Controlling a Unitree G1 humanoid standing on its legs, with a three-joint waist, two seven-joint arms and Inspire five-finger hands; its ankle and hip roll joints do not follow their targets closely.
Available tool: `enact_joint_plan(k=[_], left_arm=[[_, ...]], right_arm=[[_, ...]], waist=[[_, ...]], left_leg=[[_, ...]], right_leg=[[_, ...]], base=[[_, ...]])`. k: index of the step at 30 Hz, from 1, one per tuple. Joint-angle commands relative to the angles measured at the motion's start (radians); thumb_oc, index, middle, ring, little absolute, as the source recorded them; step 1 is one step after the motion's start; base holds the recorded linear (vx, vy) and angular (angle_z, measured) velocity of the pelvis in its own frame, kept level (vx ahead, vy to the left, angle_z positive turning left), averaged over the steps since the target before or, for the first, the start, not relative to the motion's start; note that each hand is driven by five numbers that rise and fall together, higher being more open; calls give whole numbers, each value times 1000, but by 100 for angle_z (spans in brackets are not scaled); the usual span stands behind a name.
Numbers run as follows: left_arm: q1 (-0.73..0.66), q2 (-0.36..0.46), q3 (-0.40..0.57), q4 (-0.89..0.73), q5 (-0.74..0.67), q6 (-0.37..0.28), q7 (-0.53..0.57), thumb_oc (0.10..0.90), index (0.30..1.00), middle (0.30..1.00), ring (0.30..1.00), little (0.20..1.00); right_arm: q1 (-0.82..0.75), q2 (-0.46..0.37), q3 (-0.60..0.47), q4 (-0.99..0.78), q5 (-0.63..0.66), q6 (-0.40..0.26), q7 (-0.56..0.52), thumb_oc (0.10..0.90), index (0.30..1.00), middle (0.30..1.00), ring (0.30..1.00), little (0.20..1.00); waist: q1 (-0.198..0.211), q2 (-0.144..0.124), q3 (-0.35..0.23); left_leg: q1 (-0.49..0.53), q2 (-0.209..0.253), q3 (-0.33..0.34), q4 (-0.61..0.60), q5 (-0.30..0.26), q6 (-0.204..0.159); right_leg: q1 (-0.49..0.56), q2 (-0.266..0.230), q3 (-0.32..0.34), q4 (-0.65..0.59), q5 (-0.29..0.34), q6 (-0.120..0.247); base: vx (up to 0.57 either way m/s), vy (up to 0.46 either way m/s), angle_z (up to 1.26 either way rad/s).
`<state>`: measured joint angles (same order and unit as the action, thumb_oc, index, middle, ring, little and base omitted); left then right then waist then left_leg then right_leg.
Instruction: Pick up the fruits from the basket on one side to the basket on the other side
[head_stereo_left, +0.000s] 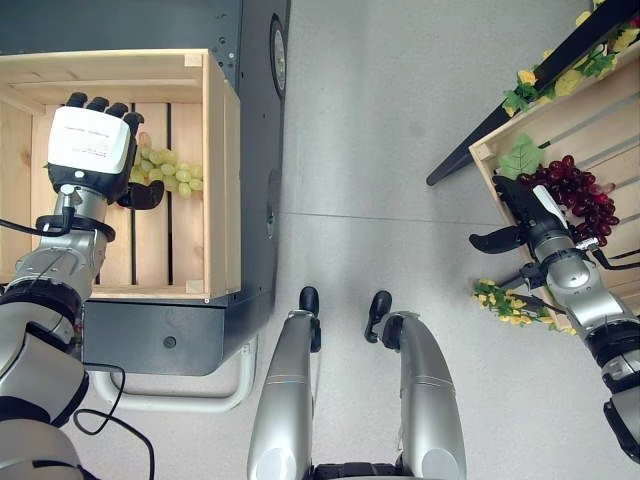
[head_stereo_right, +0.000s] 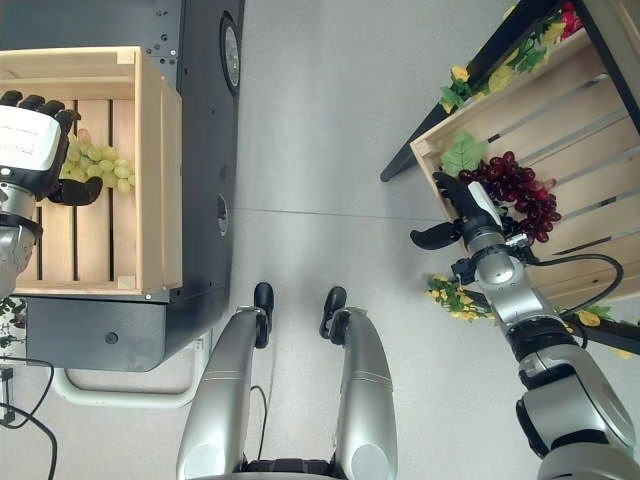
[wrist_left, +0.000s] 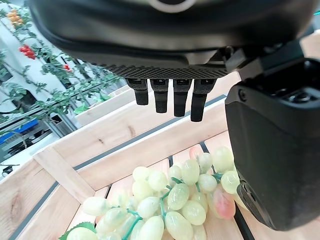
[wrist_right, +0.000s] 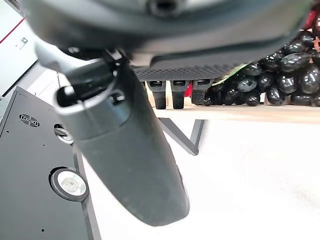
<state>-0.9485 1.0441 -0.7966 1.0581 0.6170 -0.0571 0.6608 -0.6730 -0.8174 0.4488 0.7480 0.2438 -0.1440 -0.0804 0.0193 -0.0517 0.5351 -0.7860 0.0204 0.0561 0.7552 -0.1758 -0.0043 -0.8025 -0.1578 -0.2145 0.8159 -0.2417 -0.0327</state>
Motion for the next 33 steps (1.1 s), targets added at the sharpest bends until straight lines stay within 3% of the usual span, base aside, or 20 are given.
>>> enact_joint_plan(k=[1,14,20,28,33], left_arm=[[-89,80,70,-11,20,54,33,800,900,900,900,900],[-136,82,-35,11,78,52,-106,800,900,900,900,900],[-164,75,-79,10,99,42,-120,800,900,900,900,900],[-206,69,-96,16,104,120,-60,800,900,900,900,900],[-220,62,-106,47,111,128,-73,800,900,900,900,900]], right_arm=[[-35,-94,-18,-40,39,-74,37,800,900,900,900,900],[-33,-102,-7,-10,70,-97,69,800,900,900,900,900],[-59,-100,14,6,81,-105,80,800,900,900,900,900],[-62,-94,24,-3,94,-104,90,800,900,900,900,900],[-68,-87,30,1,109,-118,80,800,900,900,900,900]], waist=[[11,46,-15],[7,38,-15],[9,39,-15],[9,24,-15],[9,9,-15]], left_leg=[[90,-15,90,-98,-14,38],[68,-8,96,-98,-14,46],[58,-6,99,-100,-16,48],[30,-3,92,-94,-13,50],[7,2,84,-89,-8,48]], right_leg=[[86,23,-16,-58,34,16],[66,24,-16,-68,51,28],[55,22,-20,-66,51,29],[31,23,-28,-63,58,31],[20,28,-37,-65,62,28]], base=[[-4,19,6],[-2,5,2],[0,0,0],[-4,1,2],[-4,-3,2]])
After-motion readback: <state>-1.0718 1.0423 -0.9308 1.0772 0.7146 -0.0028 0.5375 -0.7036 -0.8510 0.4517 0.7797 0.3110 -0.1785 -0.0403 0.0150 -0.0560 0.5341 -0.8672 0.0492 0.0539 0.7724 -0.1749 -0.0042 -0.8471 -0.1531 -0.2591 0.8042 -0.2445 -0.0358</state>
